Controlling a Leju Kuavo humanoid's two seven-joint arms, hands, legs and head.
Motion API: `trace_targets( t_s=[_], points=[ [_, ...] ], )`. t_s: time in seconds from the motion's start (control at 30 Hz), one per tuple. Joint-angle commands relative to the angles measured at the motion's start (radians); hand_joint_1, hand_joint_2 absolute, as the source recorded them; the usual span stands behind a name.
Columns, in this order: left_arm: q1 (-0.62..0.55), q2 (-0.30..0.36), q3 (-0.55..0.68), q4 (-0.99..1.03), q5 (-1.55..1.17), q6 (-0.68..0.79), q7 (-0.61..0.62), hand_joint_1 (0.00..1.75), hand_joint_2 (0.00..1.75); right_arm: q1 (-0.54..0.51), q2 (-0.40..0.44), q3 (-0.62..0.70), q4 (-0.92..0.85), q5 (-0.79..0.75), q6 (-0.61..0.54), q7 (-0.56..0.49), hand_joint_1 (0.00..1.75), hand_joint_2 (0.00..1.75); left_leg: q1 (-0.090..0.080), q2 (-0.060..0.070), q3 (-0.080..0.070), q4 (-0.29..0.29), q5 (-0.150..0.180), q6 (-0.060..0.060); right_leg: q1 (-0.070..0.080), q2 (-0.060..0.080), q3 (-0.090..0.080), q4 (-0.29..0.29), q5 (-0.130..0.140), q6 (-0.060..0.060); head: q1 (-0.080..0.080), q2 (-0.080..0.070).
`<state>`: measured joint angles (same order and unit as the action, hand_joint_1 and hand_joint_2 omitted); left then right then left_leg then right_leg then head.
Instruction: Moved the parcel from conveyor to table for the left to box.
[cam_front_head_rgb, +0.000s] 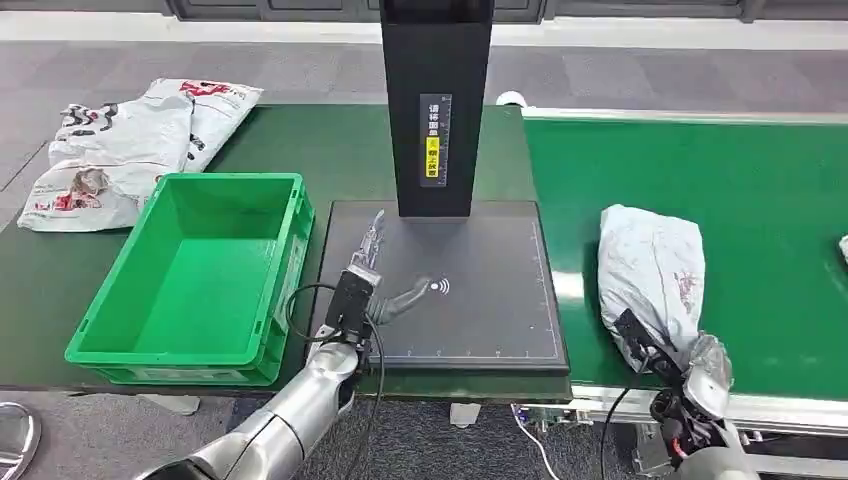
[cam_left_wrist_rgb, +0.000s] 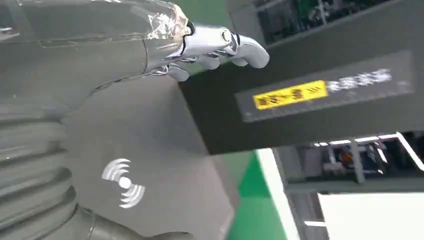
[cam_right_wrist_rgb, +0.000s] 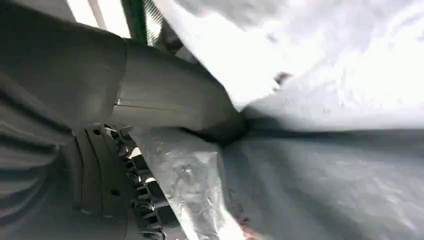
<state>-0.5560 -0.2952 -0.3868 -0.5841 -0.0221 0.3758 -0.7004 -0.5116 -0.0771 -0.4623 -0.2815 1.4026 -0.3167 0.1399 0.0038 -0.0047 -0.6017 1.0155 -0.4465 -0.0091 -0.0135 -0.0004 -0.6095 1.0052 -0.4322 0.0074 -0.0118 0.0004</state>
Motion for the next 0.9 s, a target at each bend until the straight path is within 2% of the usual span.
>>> trace_targets(
  t_s=[0.03,0.07,0.1,0.13,0.17,0.2,0.27,0.33,0.37,0.5,0.67,0.73,0.9],
  points=[
    [0.060,0.064,0.092,-0.023,-0.011,0.034,0.002,0.00,1.75,-0.053,0.050,0.004,-0.019,-0.099,-0.241,-0.234,1.75,1.75,0.000,0.006,0.002,-0.002,-0.001,0.000,0.000,0.006,0.000,-0.002,0.001,-0.001,0.000,0.000],
    [0.059,0.064,0.097,-0.021,-0.011,0.033,0.002,0.00,1.75,-0.067,0.056,0.001,-0.032,-0.130,-0.263,-0.278,1.75,1.75,0.000,0.006,0.000,-0.001,-0.001,0.000,0.000,0.006,-0.003,-0.001,0.001,-0.001,0.000,0.000],
    [0.058,0.064,0.099,-0.022,-0.027,0.037,0.002,0.00,1.75,-0.089,0.066,0.001,-0.069,-0.201,-0.306,-0.372,1.75,1.75,0.000,0.007,0.000,-0.001,-0.001,0.000,0.000,0.007,-0.003,-0.001,0.001,-0.001,0.000,0.000],
    [0.058,0.063,0.100,-0.024,-0.035,0.041,0.002,0.00,1.75,-0.104,0.072,0.007,-0.095,-0.240,-0.315,-0.408,1.75,1.75,0.000,0.007,-0.002,0.000,-0.001,0.000,0.000,0.006,-0.004,0.000,0.001,-0.001,0.000,0.000],
    [0.053,0.058,0.105,-0.022,-0.046,0.042,0.002,0.00,1.75,-0.111,0.088,0.031,-0.173,-0.316,-0.350,-0.488,1.75,1.75,-0.001,0.008,-0.002,0.000,-0.001,0.000,-0.001,0.007,-0.005,0.000,0.001,-0.001,0.000,0.000],
    [0.050,0.055,0.108,-0.023,-0.057,0.048,0.002,0.00,1.75,-0.107,0.095,0.072,-0.244,-0.372,-0.357,-0.512,1.75,1.75,-0.001,0.007,-0.005,0.000,0.000,0.000,-0.001,0.007,-0.007,0.001,0.001,0.000,0.000,0.000],
    [0.037,0.043,0.120,-0.013,-0.077,0.051,0.002,0.00,1.75,-0.085,0.103,0.193,-0.408,-0.503,-0.347,-0.523,1.75,1.75,-0.002,0.011,-0.005,0.000,-0.001,0.000,-0.002,0.011,-0.008,0.002,0.001,-0.001,0.000,0.000],
    [0.014,0.035,0.125,0.005,-0.095,0.052,0.004,0.00,1.75,-0.073,0.096,0.300,-0.515,-0.577,-0.334,-0.514,1.75,1.75,-0.002,0.008,-0.006,0.001,0.000,0.000,-0.002,0.008,-0.009,0.002,0.001,0.000,0.000,0.000],
    [0.006,0.031,0.129,0.010,-0.106,0.052,0.009,0.00,1.75,-0.062,0.084,0.368,-0.556,-0.598,-0.346,-0.473,1.75,1.75,-0.002,0.006,-0.007,0.000,0.001,0.000,-0.002,0.005,-0.009,0.002,0.001,0.000,0.000,0.000],
    [0.003,0.027,0.136,0.015,-0.117,0.054,0.007,0.00,1.75,-0.047,0.068,0.429,-0.568,-0.650,-0.372,-0.471,1.75,1.75,-0.001,0.002,-0.007,0.000,0.001,0.001,-0.001,0.001,-0.008,0.001,0.000,0.000,0.000,0.000],
    [-0.012,0.016,0.131,0.020,-0.154,0.061,0.017,0.00,1.75,-0.038,0.120,0.424,-0.705,-0.620,-0.381,-0.488,1.75,1.75,-0.001,0.002,-0.006,0.000,0.001,0.001,-0.001,0.002,-0.008,0.001,0.000,-0.001,0.000,0.000],
    [-0.020,0.014,0.130,0.025,-0.163,0.065,0.028,0.00,1.75,-0.075,0.125,0.473,-0.689,-0.628,-0.381,-0.466,1.75,1.75,-0.001,0.003,-0.005,0.000,0.000,0.001,-0.001,0.003,-0.007,0.001,0.000,-0.001,0.000,0.000],
    [-0.022,0.015,0.131,0.025,-0.163,0.063,0.029,0.00,1.75,-0.081,0.128,0.480,-0.689,-0.620,-0.381,-0.451,1.75,1.75,-0.001,0.003,-0.006,0.000,0.001,0.001,-0.001,0.003,-0.008,0.001,0.001,0.000,0.000,0.000]
  ],
)
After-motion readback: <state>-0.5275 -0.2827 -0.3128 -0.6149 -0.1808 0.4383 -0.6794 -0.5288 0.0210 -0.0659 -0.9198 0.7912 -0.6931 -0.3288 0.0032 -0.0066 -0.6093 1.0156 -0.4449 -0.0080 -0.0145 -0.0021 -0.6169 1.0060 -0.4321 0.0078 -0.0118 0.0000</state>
